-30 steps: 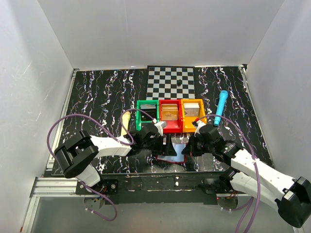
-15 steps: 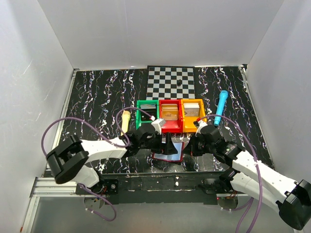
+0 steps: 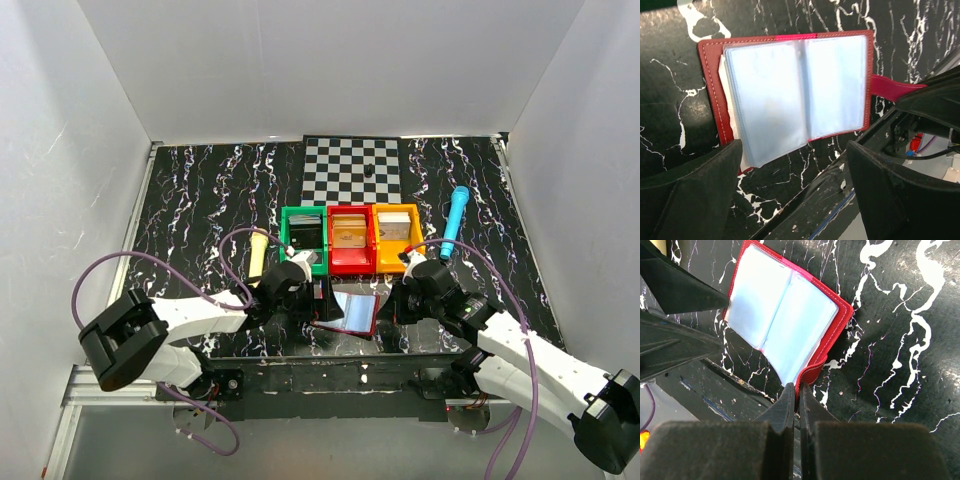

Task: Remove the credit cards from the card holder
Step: Remove the credit card from the card holder.

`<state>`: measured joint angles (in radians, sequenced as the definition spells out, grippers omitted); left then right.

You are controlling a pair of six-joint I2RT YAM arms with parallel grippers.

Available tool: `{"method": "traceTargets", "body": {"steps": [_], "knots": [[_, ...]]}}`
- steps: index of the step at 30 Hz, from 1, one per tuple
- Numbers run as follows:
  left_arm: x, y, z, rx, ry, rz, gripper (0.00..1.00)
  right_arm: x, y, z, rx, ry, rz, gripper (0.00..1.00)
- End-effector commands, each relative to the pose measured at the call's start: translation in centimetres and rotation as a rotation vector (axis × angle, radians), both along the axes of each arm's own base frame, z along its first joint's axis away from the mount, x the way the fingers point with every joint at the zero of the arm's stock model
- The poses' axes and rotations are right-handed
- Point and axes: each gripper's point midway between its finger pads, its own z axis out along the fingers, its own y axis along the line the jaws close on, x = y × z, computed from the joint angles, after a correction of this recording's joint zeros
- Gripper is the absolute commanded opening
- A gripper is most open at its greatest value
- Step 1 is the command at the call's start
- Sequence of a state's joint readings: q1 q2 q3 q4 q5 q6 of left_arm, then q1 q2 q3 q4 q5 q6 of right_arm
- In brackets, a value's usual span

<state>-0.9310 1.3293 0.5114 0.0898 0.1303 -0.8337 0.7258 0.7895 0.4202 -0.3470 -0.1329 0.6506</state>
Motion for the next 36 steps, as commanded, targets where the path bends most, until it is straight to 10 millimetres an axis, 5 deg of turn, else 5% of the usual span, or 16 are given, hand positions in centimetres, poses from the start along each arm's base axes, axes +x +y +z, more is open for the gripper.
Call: {"method": "traceTargets", "body": {"steps": [1, 30, 36], "knots": [[0.5, -0.3, 0.3, -0.004, -0.006, 0.015, 0.84, 0.5, 0.1, 0.5, 0.016, -0.027, -0.011, 0.01], [-1.1, -3.5, 0.5, -0.119, 0.028, -0.164, 0.80, 0.6, 0.5, 0.3, 0.017, -0.016, 0.004, 0.01], [-1.5, -4.2, 2.1, -0.184, -0.001, -0.205, 0.79, 0.6, 0.6, 0.4, 0.017, -0.018, 0.008, 0.01]]}}
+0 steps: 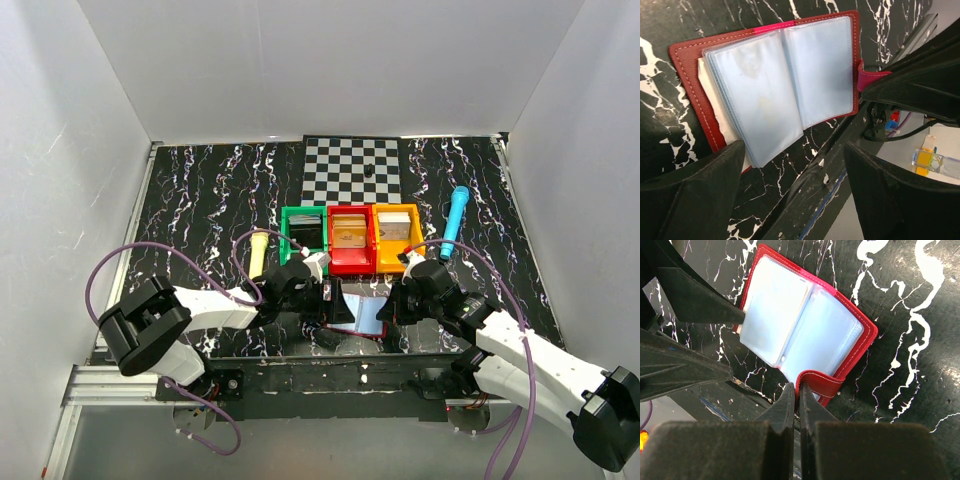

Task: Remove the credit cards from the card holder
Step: Remove the credit card from the card holder.

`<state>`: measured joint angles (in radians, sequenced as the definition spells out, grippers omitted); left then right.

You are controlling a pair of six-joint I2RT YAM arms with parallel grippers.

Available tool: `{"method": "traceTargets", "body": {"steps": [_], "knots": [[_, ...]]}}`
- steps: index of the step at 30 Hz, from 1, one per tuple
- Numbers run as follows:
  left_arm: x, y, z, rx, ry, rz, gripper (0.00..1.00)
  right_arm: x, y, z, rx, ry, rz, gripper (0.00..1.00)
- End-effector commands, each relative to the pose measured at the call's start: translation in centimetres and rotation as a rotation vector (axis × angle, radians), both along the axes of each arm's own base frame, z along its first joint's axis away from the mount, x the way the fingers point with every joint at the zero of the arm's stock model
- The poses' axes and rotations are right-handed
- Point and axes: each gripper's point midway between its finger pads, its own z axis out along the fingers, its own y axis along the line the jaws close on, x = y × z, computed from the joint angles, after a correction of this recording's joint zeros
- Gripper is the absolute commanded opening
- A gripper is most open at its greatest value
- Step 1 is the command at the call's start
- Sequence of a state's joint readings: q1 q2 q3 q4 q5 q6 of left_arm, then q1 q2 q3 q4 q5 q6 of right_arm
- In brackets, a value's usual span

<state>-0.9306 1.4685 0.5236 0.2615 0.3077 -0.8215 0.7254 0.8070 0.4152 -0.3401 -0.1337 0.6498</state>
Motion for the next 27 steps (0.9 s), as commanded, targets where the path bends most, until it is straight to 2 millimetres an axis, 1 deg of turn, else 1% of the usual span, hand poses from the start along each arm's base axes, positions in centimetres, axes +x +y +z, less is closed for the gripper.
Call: {"method": "traceTargets", "body": {"steps": [1, 7, 18, 22, 27], "knots": [[0.0, -1.5, 3.1, -0.109, -0.061, -0.062, 0.79, 0.7, 0.6, 0.9, 0.027, -0.032, 0.007, 0.01], [-0.4, -2.4, 4.8, -0.166, -0.098, -0.106, 0.79, 0.7, 0.7, 0.8, 0.027, -0.027, 0.008, 0.01], [-0.6, -4.3, 7.0, -0.206, -0.137, -0.166, 0.79, 0.6, 0.4, 0.5, 0.017, -0.019, -0.007, 0.01], [-0.6, -4.9, 7.4, -0.202, -0.145, -0.177, 0.79, 0.5, 0.2, 0.3, 0.012, -0.017, -0.011, 0.01], [-0.7, -5.2, 7.2, -0.194, -0.142, -0.184, 0.79, 0.5, 0.2, 0.3, 0.014, -0.017, -0.013, 0.01]]}}
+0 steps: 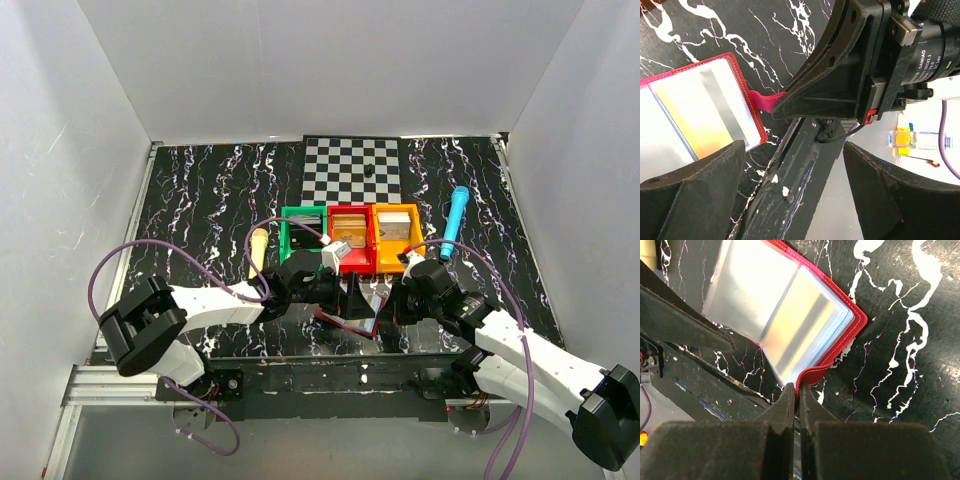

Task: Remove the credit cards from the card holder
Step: Remove the credit card from the card holder.

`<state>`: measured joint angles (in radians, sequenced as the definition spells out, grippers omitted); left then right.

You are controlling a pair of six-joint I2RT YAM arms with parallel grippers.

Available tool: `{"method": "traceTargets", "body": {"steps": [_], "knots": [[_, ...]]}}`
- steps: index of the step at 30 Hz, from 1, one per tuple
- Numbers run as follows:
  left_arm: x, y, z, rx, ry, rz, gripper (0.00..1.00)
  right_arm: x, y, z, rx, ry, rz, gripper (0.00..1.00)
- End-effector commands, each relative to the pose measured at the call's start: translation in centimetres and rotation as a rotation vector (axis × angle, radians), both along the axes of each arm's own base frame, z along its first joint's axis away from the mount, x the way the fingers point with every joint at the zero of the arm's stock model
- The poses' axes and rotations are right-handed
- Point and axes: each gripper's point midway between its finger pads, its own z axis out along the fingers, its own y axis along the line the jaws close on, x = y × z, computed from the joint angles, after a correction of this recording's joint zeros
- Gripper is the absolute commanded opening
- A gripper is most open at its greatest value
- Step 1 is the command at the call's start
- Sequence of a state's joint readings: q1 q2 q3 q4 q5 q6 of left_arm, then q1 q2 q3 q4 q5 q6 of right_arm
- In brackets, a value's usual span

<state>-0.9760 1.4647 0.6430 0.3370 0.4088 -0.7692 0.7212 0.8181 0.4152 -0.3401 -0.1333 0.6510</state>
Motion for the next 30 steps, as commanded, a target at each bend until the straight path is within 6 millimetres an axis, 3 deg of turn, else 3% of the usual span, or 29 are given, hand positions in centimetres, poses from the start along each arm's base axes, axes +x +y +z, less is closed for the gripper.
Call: {"method": "traceTargets", "body": {"steps": [1, 13, 19, 24, 27, 30], "knots": [[-0.1, -0.6, 0.6, -0.008, -0.021, -0.024, 0.79, 0.4, 0.2, 0.5, 0.021, -0.026, -0.007, 0.01], [0.1, 0.1, 0.0, 0.028, -0.027, 0.010, 0.80, 0.7, -0.2, 0.3, -0.004, -0.039, -0.018, 0.01], [-0.1, -0.9, 0.6, 0.022, -0.042, -0.033, 0.81, 0.9, -1.1, -1.0, -0.061, -0.003, -0.043, 0.01], [0.5, -1.1, -0.1, 0.053, -0.027, -0.008, 0.83, 1.2, -1.5, -1.2, -0.069, 0.008, -0.064, 0.01], [0.4, -1.3, -0.1, 0.053, -0.028, -0.014, 0.83, 1.3, -1.3, -0.6, -0.043, -0.005, -0.056, 0.01], [0.7, -0.9, -0.3, 0.074, -0.039, 0.014, 0.84, 1.5, -0.3, 1.9, 0.063, -0.092, -0.023, 0.01]]}}
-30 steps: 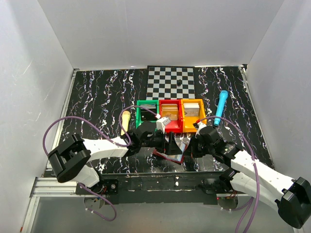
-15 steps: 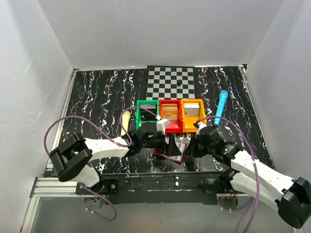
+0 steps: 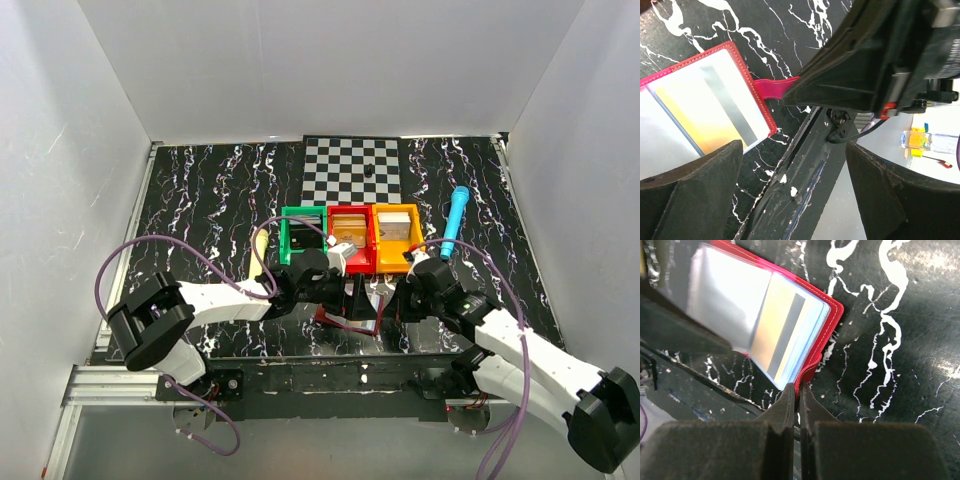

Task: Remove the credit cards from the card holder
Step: Remove the credit card from the card holder.

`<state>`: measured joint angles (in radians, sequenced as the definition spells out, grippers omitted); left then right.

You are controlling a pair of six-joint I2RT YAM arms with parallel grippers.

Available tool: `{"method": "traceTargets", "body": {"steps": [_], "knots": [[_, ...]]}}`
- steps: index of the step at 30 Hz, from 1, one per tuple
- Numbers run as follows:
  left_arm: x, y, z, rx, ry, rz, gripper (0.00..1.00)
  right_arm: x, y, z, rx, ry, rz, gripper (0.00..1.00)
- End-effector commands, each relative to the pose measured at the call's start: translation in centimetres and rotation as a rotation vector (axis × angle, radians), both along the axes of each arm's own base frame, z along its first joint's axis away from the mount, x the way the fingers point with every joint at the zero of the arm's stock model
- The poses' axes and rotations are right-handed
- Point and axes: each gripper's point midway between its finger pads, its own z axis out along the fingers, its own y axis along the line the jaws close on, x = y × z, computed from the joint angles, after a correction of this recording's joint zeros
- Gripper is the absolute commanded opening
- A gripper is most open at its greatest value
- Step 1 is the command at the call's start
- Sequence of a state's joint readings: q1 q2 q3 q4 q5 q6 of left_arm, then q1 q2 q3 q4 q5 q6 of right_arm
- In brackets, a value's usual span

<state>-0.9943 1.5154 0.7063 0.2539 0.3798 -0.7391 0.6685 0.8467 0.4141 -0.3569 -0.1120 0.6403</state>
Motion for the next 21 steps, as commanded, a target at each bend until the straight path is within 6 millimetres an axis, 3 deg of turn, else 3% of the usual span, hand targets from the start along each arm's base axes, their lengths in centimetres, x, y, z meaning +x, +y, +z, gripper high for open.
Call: {"method": "traceTargets", "body": {"steps": [1, 6, 12, 21], "knots": [[0.7, 0.0, 0.8, 0.008, -0.048, 0.030, 0.84, 0.6, 1.2, 3.7, 0.133, -0.142, 0.044, 0.01], [0.8, 0.6, 2.2, -0.039, -0.064, 0.070, 0.86, 0.4, 1.7, 6.3, 0.168, -0.197, 0.101, 0.01], [1.0, 0.9, 3.7, -0.061, -0.091, 0.096, 0.87, 0.3, 1.7, 5.7, 0.146, -0.175, 0.120, 0.01], [1.0, -0.4, 2.5, -0.036, -0.073, 0.040, 0.88, 0.2, 2.0, 5.5, 0.160, -0.159, 0.117, 0.01]]}}
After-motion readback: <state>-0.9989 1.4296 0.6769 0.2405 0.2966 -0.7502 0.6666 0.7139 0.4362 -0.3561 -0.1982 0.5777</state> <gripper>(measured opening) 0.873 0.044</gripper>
